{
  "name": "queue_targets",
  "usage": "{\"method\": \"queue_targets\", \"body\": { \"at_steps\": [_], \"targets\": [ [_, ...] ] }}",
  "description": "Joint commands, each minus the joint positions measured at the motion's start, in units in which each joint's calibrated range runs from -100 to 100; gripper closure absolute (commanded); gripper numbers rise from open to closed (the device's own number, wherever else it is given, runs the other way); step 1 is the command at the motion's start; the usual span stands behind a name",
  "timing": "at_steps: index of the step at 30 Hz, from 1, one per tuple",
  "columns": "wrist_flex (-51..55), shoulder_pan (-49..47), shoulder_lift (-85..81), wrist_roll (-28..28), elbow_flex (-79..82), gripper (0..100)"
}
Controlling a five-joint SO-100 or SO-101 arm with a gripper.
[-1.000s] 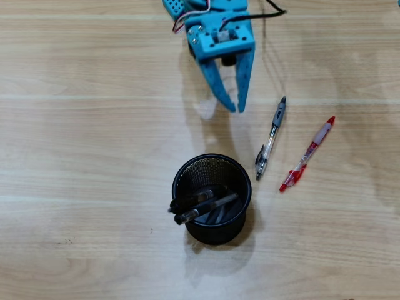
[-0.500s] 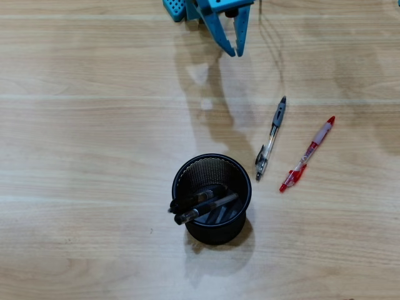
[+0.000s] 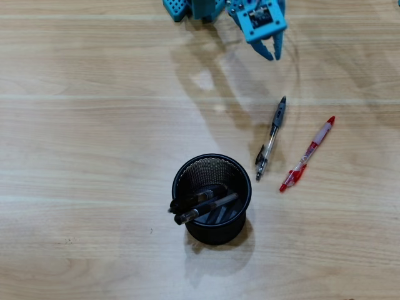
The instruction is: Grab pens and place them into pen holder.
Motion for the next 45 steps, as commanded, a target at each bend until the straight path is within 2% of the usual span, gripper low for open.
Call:
{"method": "queue_targets", "body": {
  "at_steps": [1, 12, 20, 25, 27, 32, 38, 45],
  "targets": [
    [0.14, -2.3, 9.05, -1.43, -10.21, 98],
    [0.49, 0.42, 34.76, -2.24, -31.03, 98],
    [14.18, 3.51, 44.08, -2.34, -44.64, 98],
    [16.5, 5.05, 45.0, -2.34, -46.26, 97],
    [16.5, 5.14, 45.09, -2.34, -46.26, 94],
    [16.33, 4.87, 45.09, -2.34, -46.26, 73],
    [15.9, 4.87, 46.85, -2.34, -46.8, 75],
    [16.24, 4.14, 56.43, -2.34, -56.53, 75]
  ]
}}
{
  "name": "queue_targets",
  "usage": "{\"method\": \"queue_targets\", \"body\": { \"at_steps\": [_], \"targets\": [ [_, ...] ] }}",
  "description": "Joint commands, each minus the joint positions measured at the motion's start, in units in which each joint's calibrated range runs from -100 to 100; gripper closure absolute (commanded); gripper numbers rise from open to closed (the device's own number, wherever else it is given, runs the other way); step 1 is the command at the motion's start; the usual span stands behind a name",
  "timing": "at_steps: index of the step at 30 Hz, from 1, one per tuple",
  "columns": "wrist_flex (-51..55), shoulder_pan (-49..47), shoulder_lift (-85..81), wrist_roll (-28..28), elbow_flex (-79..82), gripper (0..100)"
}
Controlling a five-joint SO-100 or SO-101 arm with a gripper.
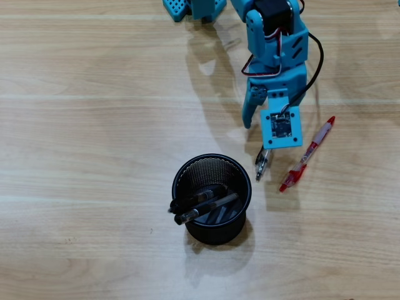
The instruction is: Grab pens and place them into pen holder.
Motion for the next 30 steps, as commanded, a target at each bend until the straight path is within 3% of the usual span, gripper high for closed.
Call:
{"method": "queue_targets", "body": {
  "at_steps": [1, 10, 19, 21, 26, 30],
  "targets": [
    [0.24, -0.28, 4.09, -0.32, -7.99, 75],
    [-0.19, -0.55, 11.23, -3.77, -8.53, 75],
    [-0.19, -0.55, 15.26, -3.82, -9.16, 75],
    [0.07, -0.46, 15.34, -3.82, -9.16, 78],
    [0.41, 0.09, 14.92, -3.87, -8.62, 98],
    [0.5, -0.1, 14.75, -3.87, -8.53, 98]
  ]
}}
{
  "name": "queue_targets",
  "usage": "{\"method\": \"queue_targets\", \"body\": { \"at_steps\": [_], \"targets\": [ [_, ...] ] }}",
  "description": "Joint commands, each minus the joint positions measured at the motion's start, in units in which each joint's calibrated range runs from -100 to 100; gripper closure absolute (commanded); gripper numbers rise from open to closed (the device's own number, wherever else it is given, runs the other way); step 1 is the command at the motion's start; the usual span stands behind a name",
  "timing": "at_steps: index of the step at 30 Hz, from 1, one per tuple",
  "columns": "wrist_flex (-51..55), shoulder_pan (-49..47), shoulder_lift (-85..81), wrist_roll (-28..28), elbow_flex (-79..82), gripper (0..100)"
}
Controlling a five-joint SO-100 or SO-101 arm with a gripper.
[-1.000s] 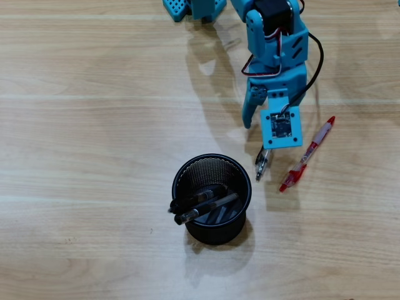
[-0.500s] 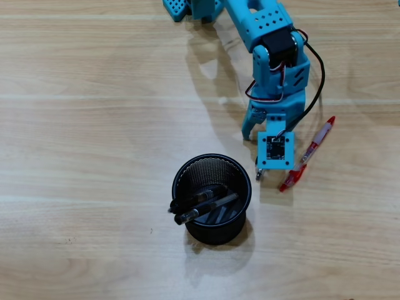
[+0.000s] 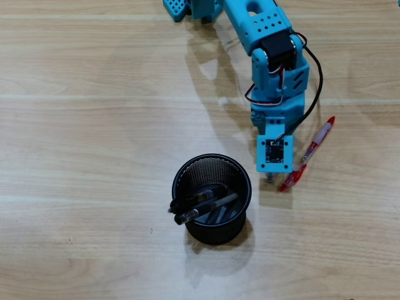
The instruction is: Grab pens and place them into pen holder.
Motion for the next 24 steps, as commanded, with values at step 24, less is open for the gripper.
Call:
{"method": "queue_targets", "body": {
  "at_steps": [24],
  "targets": [
    [15.05, 4.45, -32.26, 0.17, 0.17, 98]
  ]
}}
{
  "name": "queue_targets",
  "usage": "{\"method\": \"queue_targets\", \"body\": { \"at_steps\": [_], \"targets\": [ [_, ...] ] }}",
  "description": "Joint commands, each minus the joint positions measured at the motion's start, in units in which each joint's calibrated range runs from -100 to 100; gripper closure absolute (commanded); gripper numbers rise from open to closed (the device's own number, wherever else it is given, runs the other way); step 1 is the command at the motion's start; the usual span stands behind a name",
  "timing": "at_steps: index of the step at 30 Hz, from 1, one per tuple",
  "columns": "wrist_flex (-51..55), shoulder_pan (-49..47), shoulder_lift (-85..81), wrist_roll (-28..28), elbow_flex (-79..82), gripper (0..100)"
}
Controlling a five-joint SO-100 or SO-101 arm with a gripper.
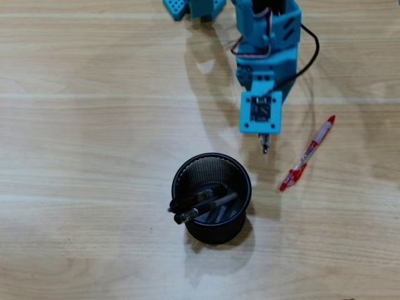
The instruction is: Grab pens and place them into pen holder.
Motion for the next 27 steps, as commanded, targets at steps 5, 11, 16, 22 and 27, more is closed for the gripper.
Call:
{"method": "queue_targets", "body": {
  "at_steps": [5, 11, 16, 22, 27],
  "targets": [
    [0.78, 2.11, -15.83, 0.17, 1.98, 98],
    [-0.08, 3.29, -22.47, 0.17, 8.56, 98],
    [-13.0, 4.47, -31.29, 0.37, 19.74, 98],
    [-34.0, 6.37, -39.1, 7.33, 34.52, 98],
    [-48.73, 7.1, -40.69, 12.1, 39.03, 98]
  ]
}}
